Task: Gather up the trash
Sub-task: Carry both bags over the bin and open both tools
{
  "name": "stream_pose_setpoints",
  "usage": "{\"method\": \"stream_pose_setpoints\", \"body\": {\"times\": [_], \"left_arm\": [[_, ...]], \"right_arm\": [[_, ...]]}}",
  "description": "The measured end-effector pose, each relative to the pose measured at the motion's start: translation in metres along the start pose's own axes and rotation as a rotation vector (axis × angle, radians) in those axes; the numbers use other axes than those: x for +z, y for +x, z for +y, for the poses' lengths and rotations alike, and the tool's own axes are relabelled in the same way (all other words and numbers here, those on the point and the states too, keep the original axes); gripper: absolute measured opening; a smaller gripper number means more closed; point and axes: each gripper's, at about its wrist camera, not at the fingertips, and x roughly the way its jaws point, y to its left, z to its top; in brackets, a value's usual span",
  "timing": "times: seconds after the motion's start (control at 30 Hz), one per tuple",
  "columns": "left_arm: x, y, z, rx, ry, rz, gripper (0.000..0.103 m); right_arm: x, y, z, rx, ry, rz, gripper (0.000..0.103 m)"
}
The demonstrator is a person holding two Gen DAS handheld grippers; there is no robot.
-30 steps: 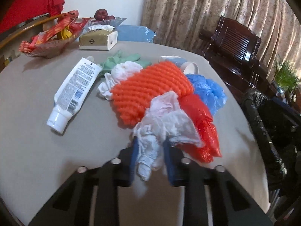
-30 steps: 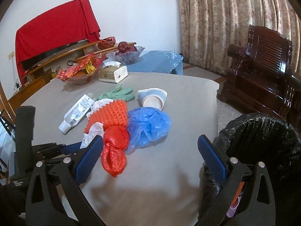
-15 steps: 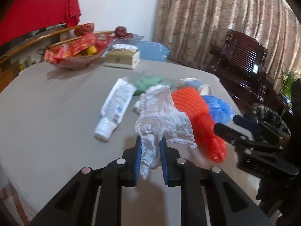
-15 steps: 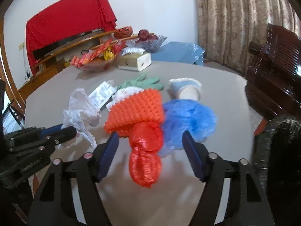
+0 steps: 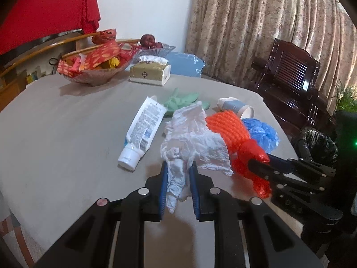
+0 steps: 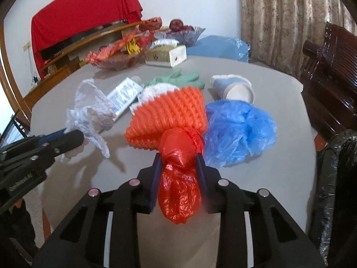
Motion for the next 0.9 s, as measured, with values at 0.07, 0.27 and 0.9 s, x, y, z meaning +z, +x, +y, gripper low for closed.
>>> {"method": "stream_pose_setpoints", "body": {"times": [0.07,0.27,0.9], "left_arm": [[0.003,-0.003,-0.003,0.0,0.008,-0.009,0.019],[0.015,-0.016,-0.022,-0.024,0.023,-0.038,0.019],[0.05,-0.036,-0.151,-0.233,0.19,-0.104,0.019]], "right_arm": [[0.003,-0.015,0.0,0.004,-0.008,-0.022,0.029],[0.012,-0.055,-0.009,0.007,0.005,-0.086,0.029],[0.008,-0.187,-0.1,-0.19,0.14,-0.282,0.029]]}}
